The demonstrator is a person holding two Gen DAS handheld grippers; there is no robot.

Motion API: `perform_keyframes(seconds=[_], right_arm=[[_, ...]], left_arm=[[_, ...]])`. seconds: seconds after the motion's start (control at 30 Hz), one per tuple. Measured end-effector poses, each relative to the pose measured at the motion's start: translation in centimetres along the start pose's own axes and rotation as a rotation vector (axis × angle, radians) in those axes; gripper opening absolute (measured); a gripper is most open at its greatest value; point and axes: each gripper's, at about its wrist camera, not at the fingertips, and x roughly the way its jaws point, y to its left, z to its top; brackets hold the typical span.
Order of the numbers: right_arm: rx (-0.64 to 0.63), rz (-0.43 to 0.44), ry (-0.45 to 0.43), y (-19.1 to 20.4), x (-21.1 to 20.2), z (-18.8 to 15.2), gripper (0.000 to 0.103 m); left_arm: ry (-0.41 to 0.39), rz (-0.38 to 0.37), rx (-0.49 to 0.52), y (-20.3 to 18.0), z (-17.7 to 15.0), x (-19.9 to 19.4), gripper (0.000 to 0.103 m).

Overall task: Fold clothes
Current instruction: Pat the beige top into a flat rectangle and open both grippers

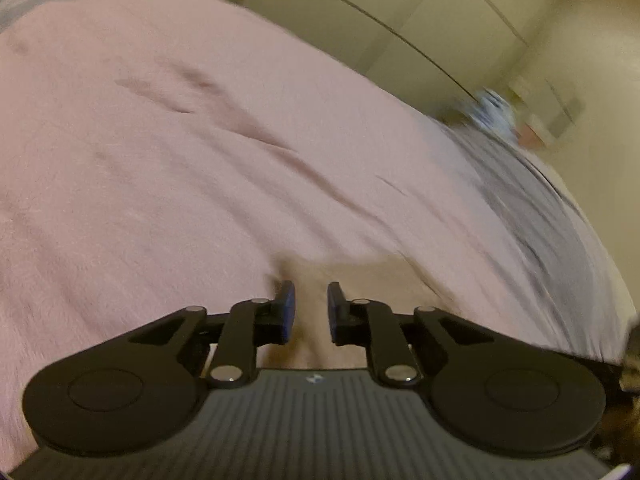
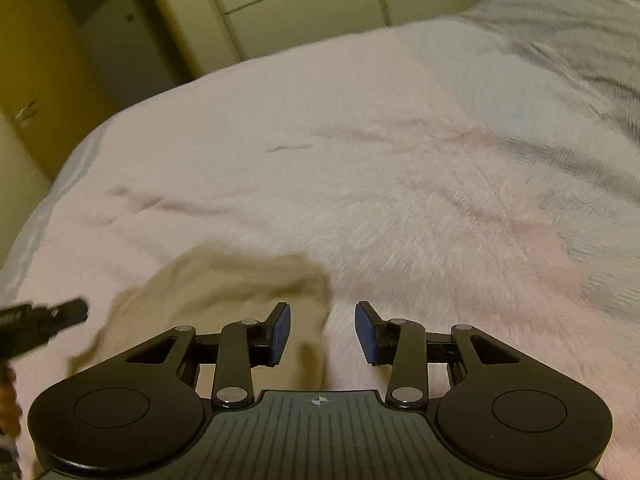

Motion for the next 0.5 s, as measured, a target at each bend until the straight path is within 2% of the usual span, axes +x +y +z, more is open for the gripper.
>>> perform_keyframes(seconds=[0.07, 0.13, 0.17, 0.23, 0.33, 0.4, 0.5], right_arm=[[-0.062, 0.015, 0.015, 1.8, -1.6, -1.8, 0.04], [-0.137, 0.014, 0.008, 3.6, -3.0, -4.2, 0.04], [-0.17, 0.016, 0.004, 4.4, -3.5, -5.4, 0.04], [-0.217, 0.002, 0.016, 5.2, -3.8, -7.4, 0.04], [-0.257, -0.046, 0.024, 5.6, -4.0, -8.6, 0.04], [-0.283, -0.078, 0.03, 5.9, -4.0, -9.4, 0.04], [-0.283, -0.058, -0.014, 6.4, -6.4, -9.2, 0.04]], left_arm=[[0.039, -0.039, 0.072, -2.6, -1.9, -1.0, 0.009], [0.065, -0.067, 0.1, -4.0, -4.3, -1.6, 0.01], [0.091, -0.057, 0.1, -4.5, -5.5, -1.4, 0.01], [0.165, 0.042, 0.076, -4.3, -7.9, -0.2, 0.008], [0.151, 0.102, 0.054, -4.5, -8.3, -1.2, 0.007], [0.116, 0.121, 0.083, -5.5, -7.9, -3.1, 0.007], [0.093, 0.124, 0.103, -6.8, -8.0, -5.3, 0.007]])
